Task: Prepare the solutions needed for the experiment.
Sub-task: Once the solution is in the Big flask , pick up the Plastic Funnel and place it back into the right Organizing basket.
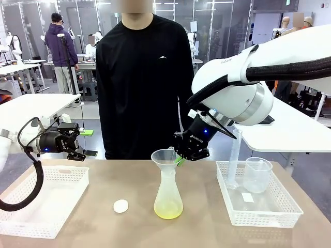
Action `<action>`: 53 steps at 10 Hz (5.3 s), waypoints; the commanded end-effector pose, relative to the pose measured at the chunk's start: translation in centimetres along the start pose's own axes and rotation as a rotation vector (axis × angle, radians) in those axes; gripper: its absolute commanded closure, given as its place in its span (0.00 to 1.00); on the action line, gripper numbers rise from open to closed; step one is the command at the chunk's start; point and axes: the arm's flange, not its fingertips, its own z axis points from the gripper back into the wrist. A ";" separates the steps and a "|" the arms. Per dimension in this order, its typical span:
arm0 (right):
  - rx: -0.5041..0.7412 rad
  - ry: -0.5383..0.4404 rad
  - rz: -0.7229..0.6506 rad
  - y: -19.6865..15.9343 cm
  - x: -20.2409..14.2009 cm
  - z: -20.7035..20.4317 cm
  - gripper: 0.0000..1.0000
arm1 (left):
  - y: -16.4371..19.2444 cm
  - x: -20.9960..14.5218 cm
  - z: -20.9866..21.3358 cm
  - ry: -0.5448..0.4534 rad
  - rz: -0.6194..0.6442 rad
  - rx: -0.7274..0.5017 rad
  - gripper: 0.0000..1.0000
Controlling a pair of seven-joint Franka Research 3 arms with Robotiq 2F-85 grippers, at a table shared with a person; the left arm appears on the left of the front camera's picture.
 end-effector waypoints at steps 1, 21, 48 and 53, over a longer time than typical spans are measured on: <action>-0.005 0.017 -0.034 0.8 0.2 -0.2 1.00 | -0.2 0.0 0.0 0.007 -0.001 -0.012 0.00; -0.029 -0.183 0.112 0.4 -4.6 11.5 0.99 | -0.2 0.0 0.0 0.007 -0.001 -0.012 0.00; -0.178 -0.175 -0.369 -24.4 -0.1 9.4 0.54 | -0.2 0.0 0.0 0.007 -0.001 -0.012 0.00; -0.147 -0.177 -0.335 -24.6 -0.4 9.4 0.45 | -0.2 0.0 0.0 0.007 -0.001 -0.012 0.00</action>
